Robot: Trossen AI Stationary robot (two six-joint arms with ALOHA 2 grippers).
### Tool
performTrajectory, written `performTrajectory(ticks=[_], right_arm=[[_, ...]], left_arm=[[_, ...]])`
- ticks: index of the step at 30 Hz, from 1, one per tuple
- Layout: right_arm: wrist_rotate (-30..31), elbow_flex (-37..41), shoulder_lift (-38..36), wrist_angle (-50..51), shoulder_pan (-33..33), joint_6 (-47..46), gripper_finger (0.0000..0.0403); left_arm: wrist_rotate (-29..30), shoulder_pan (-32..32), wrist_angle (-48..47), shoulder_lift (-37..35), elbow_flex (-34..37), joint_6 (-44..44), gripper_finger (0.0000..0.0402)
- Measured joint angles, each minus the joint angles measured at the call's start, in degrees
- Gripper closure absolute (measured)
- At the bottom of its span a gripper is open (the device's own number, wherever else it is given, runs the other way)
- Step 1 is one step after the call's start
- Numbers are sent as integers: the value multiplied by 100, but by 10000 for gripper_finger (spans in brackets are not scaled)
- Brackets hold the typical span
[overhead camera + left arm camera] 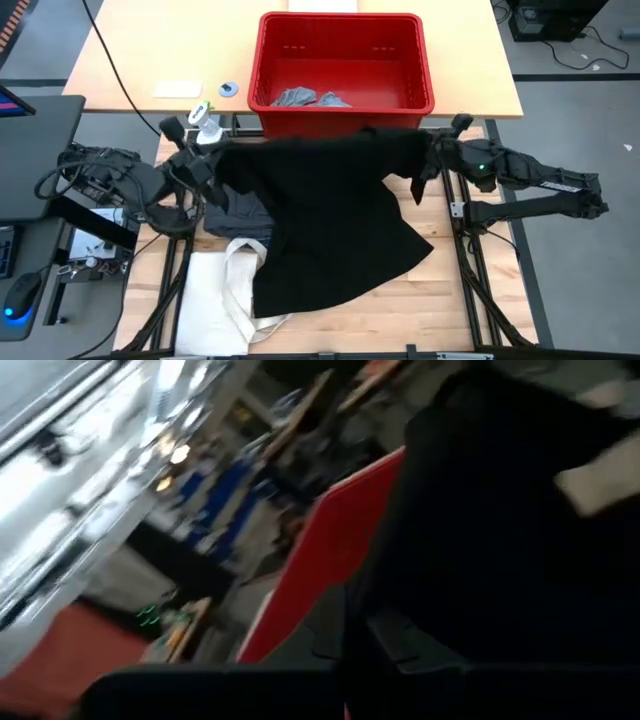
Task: Fold Laundry from Bin
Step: Fold the black shirt
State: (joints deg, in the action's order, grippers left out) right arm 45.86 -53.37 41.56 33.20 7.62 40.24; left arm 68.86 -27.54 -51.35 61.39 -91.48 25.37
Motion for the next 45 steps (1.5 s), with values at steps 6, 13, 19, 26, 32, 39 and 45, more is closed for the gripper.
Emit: performTrajectory(ticks=[6, 13, 19, 26, 32, 39, 45], right_arm=[[-516, 0, 16, 1215, -33, -279, 385], [611, 0, 70, -122, 226, 467, 386], [862, -6, 50, -1134, 125, 812, 386], [-638, 0, -107, -58, -251, 420, 386], [2548, 0, 70, -977, 68, 306, 386], [778, 0, 32, -676, -258, 66, 386], [-2458, 0, 0, 346, -553, -419, 386]], left_arm=[[-1283, -115, -969, 22, 2, -822, 390], [662, 348, -1057, 44, 4, -36, 390], [1087, 568, -397, 91, 4, 103, 390], [-1477, 117, -704, 69, 2, -65, 390], [1915, 479, -416, 72, -2, -163, 390], [899, 547, -446, 192, -7, -193, 390], [-2268, 215, -593, 238, -77, -532, 390]])
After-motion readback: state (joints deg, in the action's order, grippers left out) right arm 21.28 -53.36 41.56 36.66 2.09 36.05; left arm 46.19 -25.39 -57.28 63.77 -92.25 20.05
